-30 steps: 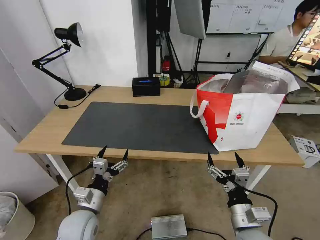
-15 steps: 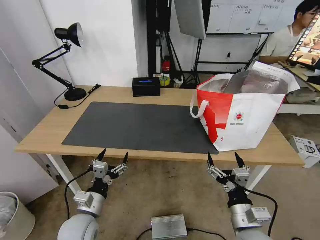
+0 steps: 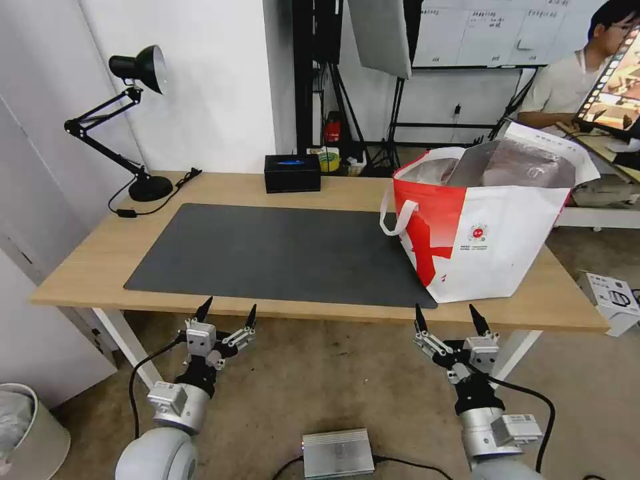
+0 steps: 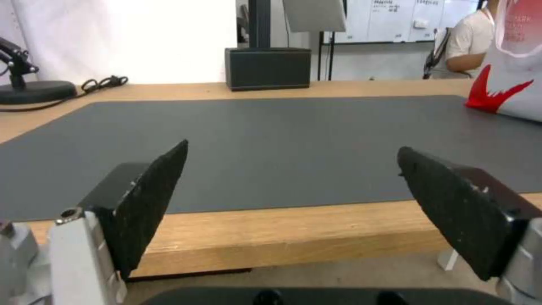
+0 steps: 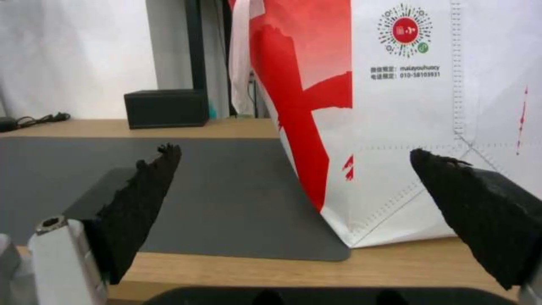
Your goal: Pick up the trash from the table and place it into the takeout bag.
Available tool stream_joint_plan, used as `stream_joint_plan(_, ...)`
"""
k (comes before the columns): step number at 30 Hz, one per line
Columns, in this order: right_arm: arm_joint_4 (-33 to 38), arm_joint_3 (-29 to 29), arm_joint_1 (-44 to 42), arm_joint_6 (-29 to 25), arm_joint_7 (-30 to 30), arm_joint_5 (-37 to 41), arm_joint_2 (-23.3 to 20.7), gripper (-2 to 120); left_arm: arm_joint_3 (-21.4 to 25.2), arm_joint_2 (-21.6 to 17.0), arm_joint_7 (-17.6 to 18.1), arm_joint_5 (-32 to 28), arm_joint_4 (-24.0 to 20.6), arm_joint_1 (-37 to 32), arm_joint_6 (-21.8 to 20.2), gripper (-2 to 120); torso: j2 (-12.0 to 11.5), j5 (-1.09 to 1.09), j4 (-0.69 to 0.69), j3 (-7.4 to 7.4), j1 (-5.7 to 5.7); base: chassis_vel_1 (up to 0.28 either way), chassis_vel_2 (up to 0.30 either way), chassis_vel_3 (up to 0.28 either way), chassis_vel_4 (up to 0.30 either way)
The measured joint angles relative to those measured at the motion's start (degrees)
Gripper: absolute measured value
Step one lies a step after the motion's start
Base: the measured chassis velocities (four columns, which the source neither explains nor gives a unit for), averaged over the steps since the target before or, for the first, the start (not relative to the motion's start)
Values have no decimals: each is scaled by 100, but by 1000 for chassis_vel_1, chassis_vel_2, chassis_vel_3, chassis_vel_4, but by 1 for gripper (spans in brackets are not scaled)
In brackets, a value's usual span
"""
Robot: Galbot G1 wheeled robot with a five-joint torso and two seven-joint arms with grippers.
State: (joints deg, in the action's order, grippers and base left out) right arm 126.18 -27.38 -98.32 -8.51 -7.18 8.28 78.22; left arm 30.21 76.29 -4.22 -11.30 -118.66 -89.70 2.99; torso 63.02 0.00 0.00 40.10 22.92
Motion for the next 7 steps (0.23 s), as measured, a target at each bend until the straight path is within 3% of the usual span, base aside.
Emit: stream_joint_plan(7,0,0,0,0,0,0,0,100,0,-2,3,-3,0,2,0,100,0,0,0,0,0,0,0,0,0)
